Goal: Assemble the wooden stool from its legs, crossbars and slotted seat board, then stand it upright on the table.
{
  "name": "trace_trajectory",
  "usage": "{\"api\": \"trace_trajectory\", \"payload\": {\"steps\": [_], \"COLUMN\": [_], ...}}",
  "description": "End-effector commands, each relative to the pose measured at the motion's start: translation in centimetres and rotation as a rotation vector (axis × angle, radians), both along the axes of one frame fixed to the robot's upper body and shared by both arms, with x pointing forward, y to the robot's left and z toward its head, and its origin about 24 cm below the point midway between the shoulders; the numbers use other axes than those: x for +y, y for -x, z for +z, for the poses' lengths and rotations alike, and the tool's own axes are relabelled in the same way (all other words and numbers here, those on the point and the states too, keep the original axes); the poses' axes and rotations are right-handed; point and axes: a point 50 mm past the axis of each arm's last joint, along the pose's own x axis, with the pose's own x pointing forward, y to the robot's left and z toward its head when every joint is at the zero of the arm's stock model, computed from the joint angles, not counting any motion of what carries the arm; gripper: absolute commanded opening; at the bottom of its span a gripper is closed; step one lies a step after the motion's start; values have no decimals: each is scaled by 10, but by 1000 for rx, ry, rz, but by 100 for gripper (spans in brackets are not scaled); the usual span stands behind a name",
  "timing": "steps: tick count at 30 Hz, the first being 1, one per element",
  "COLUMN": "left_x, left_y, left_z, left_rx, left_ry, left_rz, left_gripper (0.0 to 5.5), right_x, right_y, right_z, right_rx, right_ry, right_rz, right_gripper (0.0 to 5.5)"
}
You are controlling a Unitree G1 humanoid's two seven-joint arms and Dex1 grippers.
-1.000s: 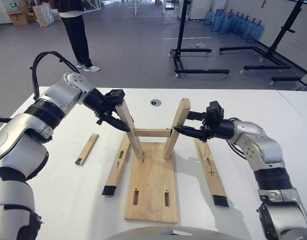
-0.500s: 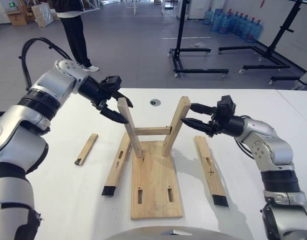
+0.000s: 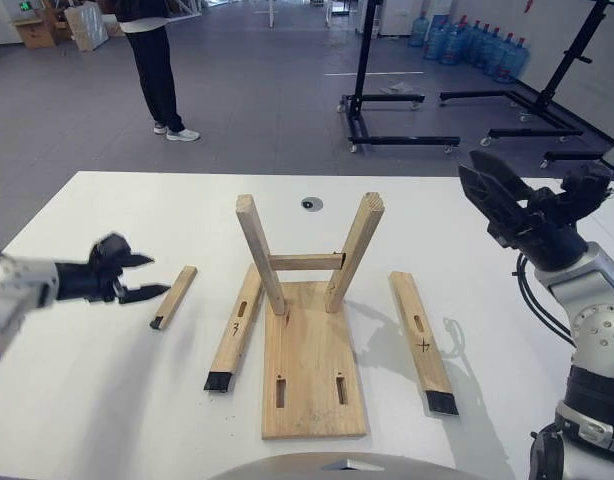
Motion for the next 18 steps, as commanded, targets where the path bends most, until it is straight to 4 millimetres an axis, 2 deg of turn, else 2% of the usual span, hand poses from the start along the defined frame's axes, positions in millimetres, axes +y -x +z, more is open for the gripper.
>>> {"api": "trace_trajectory", "payload": {"steps": [1,5,8,18], "left_x": [-17,-28,-37,-38], "left_y": [27,33,40,61], "left_z": [-66,-78,-81,-100], "left_rx": [36,58,108,221], "left_ry": [54,2,-10,25], "left_rz": [376,484,487,479], "left_gripper": [398,398,398,259], "right_x": [-2,1,4,8], "right_y": [2,3,5,2], "right_z": [-3,-5,-3,0], "right_rx": [37,50,45,37], "right_ry": [-25,-14,0,23], "right_rz": [-34,-34,-27,-7], "right_gripper": [360,360,360,360]}}
